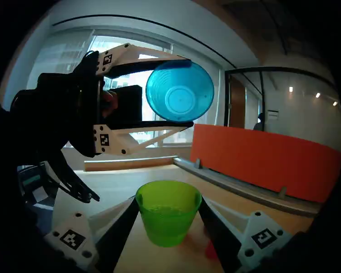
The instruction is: Pour water
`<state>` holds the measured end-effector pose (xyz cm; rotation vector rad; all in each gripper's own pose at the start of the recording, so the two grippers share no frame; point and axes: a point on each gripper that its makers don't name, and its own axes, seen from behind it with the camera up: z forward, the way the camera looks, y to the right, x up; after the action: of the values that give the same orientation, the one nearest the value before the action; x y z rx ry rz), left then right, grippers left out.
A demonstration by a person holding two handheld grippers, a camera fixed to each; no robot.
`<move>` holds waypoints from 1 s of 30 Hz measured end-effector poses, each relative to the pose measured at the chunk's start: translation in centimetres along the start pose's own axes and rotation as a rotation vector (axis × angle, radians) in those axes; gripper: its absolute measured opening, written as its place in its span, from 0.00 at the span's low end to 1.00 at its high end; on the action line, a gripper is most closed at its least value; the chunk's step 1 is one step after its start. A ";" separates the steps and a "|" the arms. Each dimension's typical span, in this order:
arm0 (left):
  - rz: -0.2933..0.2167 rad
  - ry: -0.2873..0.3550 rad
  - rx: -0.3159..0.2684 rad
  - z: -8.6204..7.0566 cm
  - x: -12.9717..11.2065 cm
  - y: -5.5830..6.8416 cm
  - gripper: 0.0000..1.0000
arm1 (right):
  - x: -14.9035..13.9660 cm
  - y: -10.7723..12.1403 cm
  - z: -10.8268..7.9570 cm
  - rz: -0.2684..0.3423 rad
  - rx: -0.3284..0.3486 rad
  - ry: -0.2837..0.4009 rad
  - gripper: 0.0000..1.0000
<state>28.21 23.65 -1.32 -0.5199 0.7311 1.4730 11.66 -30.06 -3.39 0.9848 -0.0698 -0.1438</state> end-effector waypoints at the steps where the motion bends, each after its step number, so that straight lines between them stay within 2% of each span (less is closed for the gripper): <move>1: -0.005 -0.001 0.000 0.0 -0.1 0.0 0.87 | 0.0 0.0 0.0 0.000 0.000 0.001 0.91; 5: -0.043 -0.008 0.002 0.1 -0.5 -0.1 0.87 | -0.1 -0.1 0.0 0.002 -0.001 0.003 0.91; 8: -0.090 -0.013 0.003 0.1 -0.8 0.0 0.87 | -0.1 -0.1 0.0 0.003 -0.003 0.003 0.91; 30: -0.573 -0.026 -0.001 0.3 -2.4 0.8 0.87 | 0.4 0.3 -0.7 0.012 -0.021 0.026 0.91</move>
<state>27.52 22.22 0.66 -0.6457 0.5027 0.9423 12.17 -29.41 -3.49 0.9650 -0.0502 -0.1207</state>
